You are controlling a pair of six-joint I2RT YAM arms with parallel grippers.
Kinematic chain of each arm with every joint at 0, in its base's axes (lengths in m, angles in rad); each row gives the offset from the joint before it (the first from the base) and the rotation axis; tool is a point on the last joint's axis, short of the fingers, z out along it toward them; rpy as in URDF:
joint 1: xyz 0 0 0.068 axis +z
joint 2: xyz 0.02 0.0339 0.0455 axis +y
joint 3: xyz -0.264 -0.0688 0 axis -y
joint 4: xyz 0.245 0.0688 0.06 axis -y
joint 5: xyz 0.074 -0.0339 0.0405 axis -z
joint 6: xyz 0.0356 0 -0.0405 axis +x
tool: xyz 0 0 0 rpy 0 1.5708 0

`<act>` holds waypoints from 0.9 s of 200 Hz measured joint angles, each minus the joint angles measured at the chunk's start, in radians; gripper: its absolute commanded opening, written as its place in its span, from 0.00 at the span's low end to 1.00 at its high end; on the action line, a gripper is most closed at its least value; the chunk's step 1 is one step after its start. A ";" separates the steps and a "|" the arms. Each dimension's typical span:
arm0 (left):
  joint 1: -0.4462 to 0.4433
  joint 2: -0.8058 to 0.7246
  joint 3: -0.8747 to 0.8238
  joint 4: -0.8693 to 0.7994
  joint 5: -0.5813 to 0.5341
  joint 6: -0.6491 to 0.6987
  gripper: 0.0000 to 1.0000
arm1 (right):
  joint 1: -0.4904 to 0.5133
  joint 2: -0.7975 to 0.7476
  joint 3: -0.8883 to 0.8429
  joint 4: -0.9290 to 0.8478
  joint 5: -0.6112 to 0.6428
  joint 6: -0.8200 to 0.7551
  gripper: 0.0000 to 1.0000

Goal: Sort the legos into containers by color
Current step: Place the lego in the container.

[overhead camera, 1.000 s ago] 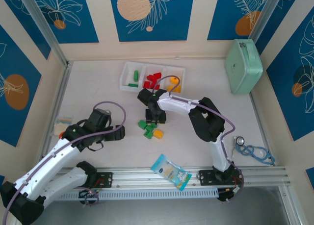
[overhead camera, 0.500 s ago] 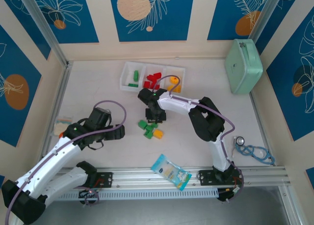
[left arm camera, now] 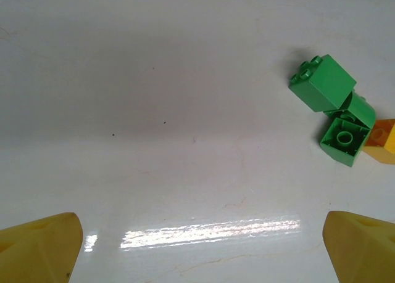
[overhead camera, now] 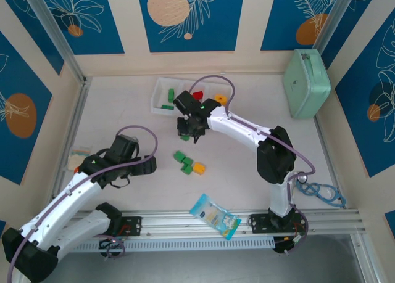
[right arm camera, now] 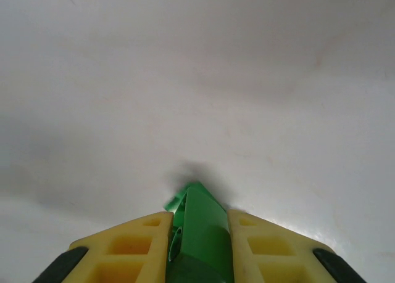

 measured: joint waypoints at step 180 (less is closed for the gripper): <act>0.009 -0.172 -0.063 -0.007 0.105 -0.222 0.99 | -0.220 0.710 0.824 0.409 -0.261 -0.125 0.51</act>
